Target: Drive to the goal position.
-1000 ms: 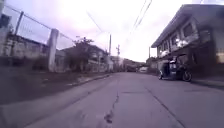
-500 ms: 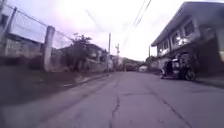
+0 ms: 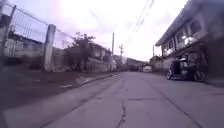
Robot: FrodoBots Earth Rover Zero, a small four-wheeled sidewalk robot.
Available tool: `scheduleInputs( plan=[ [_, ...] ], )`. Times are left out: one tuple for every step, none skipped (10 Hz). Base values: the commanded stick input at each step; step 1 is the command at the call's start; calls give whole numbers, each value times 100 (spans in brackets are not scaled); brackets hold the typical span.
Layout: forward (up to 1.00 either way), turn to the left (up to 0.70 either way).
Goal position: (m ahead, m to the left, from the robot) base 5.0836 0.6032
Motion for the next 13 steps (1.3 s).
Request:
scheduleInputs(
  plan=[
    [70, -2],
    [70, -10],
    [70, -24],
    [70, -35],
    [70, -35],
    [70, -35],
    [70, -29],
    [70, -5],
    [70, 0],
    [70, 0],
    [70, 0],
    [70, -12],
    [70, -32]
  ],
)
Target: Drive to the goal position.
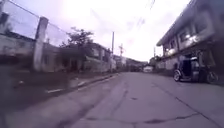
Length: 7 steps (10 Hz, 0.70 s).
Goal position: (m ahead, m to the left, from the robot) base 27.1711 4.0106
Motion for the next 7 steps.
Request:
scheduleInputs(
  plan=[
    [70, -35],
    [70, -31],
    [70, -8],
    [70, 0],
    [70, 0],
    [70, 0],
    [70, 0]
  ],
)
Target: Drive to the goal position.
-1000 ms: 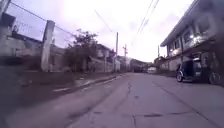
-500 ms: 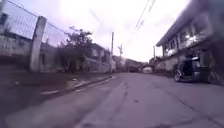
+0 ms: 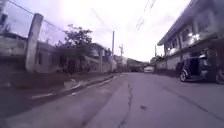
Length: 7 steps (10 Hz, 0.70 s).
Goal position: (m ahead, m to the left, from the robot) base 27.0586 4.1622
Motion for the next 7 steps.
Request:
scheduleInputs(
  plan=[
    [70, -16],
    [70, -35],
    [70, -35],
    [70, -17],
    [70, 0],
    [70, 0],
    [70, 0]
  ],
)
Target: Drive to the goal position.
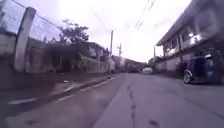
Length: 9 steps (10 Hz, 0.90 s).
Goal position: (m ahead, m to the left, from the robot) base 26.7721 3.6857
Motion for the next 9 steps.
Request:
scheduleInputs(
  plan=[
    [70, 0],
    [70, -19],
    [70, -35],
    [70, -35],
    [70, -35],
    [70, -21],
    [70, -1],
    [70, -2],
    [70, -27]
  ],
)
